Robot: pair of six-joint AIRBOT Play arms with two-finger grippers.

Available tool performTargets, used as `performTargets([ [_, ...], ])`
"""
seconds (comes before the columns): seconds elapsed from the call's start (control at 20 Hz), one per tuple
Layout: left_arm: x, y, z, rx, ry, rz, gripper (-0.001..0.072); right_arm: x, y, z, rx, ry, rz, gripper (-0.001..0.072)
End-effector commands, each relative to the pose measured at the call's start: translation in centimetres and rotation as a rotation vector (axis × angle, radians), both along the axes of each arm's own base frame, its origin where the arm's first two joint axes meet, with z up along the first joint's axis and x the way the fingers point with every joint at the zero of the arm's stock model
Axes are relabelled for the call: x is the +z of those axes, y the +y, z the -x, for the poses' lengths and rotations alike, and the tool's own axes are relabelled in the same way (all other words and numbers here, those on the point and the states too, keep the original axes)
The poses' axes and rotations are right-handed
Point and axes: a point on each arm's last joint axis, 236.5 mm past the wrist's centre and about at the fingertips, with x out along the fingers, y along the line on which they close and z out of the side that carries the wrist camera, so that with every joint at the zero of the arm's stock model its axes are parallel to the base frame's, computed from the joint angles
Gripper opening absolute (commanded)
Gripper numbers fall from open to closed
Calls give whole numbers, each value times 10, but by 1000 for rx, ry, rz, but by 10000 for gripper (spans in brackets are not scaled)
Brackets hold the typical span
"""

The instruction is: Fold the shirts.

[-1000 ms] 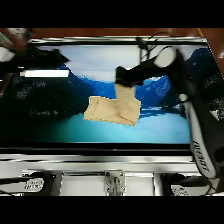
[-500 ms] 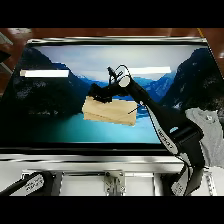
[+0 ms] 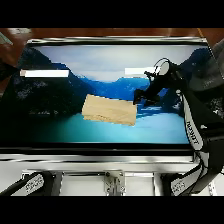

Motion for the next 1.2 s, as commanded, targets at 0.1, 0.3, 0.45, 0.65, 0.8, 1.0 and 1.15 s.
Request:
performTargets([
  [0.1,-1,-40,2,-98,3,13,36,-50,-3,7,-125,80,-109,668],
  [0.3,6,-69,-2,-137,-24,32,36,-79,35,2,-158,116,-233,667],
  [0.45,17,-78,-10,-127,-78,40,36,-87,45,0,-141,95,-227,313],
  [0.65,26,-81,-16,-106,-108,82,36,-48,56,-19,-81,-46,-328,59],
  [0.8,28,-88,-15,-126,-113,90,36,37,15,-52,-70,-292,-317,59],
  [1.0,27,-92,-13,-146,-115,78,36,142,-119,-61,-229,-534,-79,59],
  [1.15,17,-98,-1,-203,-71,57,36,185,-221,-26,-399,-577,100,59],
])
